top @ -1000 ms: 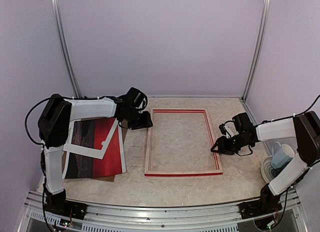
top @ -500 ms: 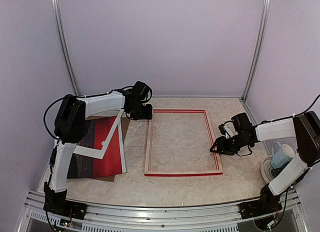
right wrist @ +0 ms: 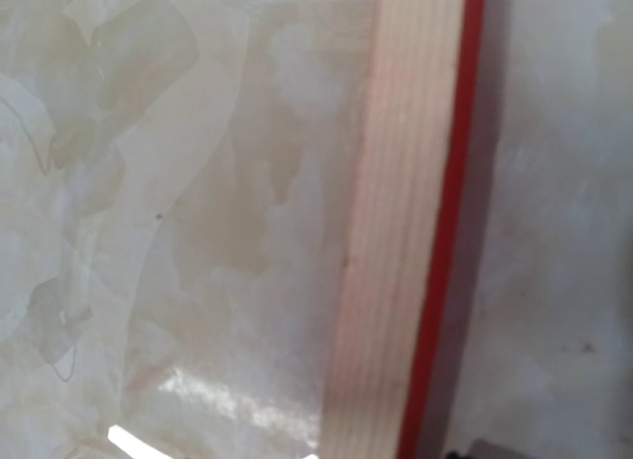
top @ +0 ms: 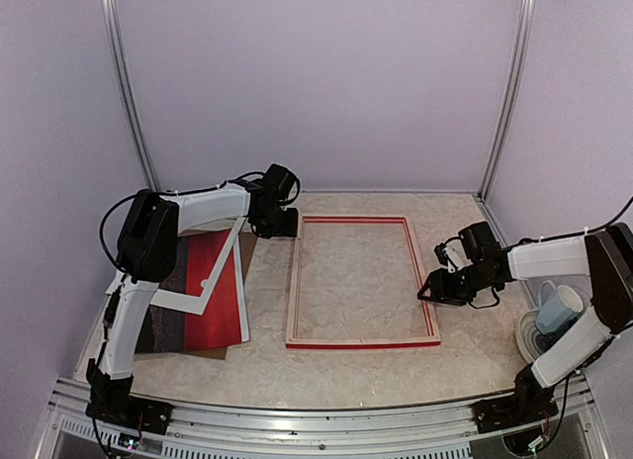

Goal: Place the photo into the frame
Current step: Move the frame body to the center of the board.

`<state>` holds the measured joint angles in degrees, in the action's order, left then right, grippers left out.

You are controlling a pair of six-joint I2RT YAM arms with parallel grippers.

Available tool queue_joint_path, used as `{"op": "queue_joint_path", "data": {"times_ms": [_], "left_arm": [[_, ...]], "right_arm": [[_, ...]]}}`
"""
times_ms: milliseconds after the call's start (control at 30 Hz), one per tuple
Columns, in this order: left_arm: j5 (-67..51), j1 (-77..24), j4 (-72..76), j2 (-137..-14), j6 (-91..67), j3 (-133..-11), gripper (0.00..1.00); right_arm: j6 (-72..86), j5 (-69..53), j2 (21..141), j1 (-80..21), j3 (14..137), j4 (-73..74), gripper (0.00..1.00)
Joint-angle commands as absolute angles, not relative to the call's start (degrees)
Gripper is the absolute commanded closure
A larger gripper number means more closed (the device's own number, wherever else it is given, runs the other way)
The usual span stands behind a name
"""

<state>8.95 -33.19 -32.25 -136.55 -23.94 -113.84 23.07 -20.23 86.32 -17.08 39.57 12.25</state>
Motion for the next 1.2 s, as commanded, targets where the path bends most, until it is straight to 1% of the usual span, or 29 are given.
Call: {"op": "queue_joint_path", "data": {"times_ms": [0, 233, 367, 700, 833, 1000, 1167], "left_arm": [[7.8, -33.6, -31.1, -138.8, -23.5, -116.8, 0.49], [7.3, -34.0, -31.6, -140.2, -23.5, -117.7, 0.49], [7.5, -34.3, -32.2, -141.0, -23.2, -118.0, 0.51], [7.8, -35.3, -32.1, -141.1, -22.5, -115.5, 0.63], [7.8, -35.6, -31.5, -140.7, -22.1, -113.4, 0.66], [7.7, -36.1, -30.5, -139.8, -20.8, -109.9, 0.75], [7.6, -37.2, -28.9, -137.8, -19.2, -105.7, 0.80]], "right_arm": [[22.6, -19.6, 84.6, -17.6, 38.9, 13.1, 0.46], [23.0, -19.2, 84.5, -17.6, 38.4, 12.4, 0.43], [23.0, -19.3, 84.8, -17.6, 39.9, 12.3, 0.41], [21.8, -18.3, 87.7, -14.8, 47.8, 13.8, 0.37], [21.5, -18.2, 90.6, -12.8, 52.4, 14.2, 0.37], [21.4, -16.8, 95.2, -11.6, 58.2, 14.7, 0.37], [21.6, -15.3, 100.2, -11.3, 63.7, 15.0, 0.37]]}}
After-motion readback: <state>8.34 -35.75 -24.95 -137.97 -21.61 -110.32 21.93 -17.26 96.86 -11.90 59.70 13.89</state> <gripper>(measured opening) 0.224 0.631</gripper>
